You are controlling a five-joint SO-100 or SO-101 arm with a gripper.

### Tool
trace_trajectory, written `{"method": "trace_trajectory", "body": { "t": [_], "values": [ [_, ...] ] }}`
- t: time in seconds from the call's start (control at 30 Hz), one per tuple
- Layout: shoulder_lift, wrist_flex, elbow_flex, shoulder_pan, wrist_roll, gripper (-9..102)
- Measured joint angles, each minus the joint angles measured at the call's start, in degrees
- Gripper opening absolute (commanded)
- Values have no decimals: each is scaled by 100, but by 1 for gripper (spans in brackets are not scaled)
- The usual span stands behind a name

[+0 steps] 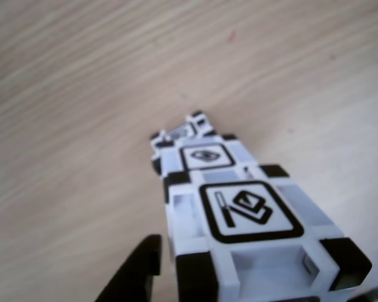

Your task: Stack cubes from left to right.

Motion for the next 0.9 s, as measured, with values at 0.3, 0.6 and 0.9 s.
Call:
{"method": "trace_trajectory", "body": {
  "t": [0.3, 0.6, 0.9],
  "values": [
    [0, 0, 0, -9, -220, 45],
    [0, 0, 0, -747, -686, 44],
    [0, 0, 0, -1854, -527, 39]
  ]
}}
